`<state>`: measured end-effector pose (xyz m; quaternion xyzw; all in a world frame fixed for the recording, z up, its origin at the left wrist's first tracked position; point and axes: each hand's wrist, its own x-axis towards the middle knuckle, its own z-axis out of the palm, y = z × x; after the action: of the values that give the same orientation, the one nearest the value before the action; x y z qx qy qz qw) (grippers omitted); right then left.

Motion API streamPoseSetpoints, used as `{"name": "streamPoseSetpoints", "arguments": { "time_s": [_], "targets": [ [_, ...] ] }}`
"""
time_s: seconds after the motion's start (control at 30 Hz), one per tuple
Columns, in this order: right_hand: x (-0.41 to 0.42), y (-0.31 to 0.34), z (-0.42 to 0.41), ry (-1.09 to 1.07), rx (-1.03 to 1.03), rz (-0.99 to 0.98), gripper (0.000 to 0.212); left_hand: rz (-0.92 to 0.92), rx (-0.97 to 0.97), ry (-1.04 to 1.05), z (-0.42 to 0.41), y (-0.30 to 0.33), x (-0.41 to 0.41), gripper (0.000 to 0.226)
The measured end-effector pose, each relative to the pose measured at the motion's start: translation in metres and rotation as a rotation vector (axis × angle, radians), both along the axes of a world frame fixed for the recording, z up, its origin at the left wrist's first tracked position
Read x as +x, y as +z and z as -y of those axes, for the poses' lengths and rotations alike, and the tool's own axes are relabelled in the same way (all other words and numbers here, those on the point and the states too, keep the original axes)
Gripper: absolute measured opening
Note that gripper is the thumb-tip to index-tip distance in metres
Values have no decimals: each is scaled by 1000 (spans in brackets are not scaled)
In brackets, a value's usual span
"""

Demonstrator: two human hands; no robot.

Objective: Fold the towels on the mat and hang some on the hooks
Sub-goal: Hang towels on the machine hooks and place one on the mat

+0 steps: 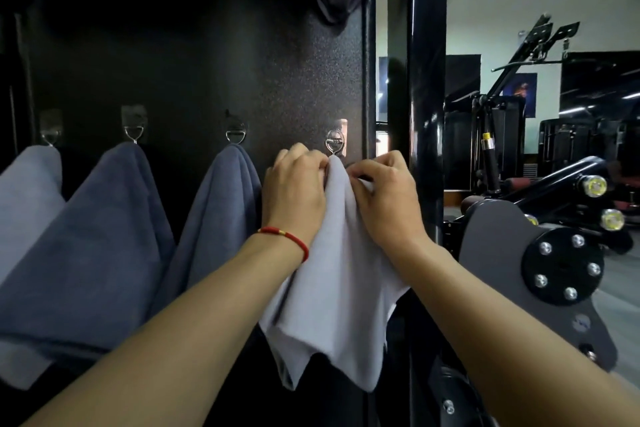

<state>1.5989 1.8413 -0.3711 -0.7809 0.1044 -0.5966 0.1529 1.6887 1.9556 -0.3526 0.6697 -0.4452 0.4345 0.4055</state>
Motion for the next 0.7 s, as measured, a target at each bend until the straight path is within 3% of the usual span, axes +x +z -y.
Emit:
{"name": "streamPoseSetpoints", "arguments": {
  "time_s": [0.07,0.23,0.33,0.43,0.63,0.7],
  "targets": [
    [-3,1,-1,6,-31,-59,18,4,89,37,-4,-9,1,22],
    [-15,7,-5,-179,-96,-274,26,-187,203,-143,-20,-21,-4,39],
    [-25,0,-11,88,54,-305,31,-296,249,-158,-25,-29,-17,41],
    [-33,-19,-14,135,182,-280,30,-423,257,-162,-31,-43,-29,45],
    [-51,-61,-18,200,187,-270,15,-367,397,-91,-45,-75,-45,56],
    [-56,-73,-21,262,293,-267,27,-329,447,-103,-47,-85,-47,68]
  ]
}}
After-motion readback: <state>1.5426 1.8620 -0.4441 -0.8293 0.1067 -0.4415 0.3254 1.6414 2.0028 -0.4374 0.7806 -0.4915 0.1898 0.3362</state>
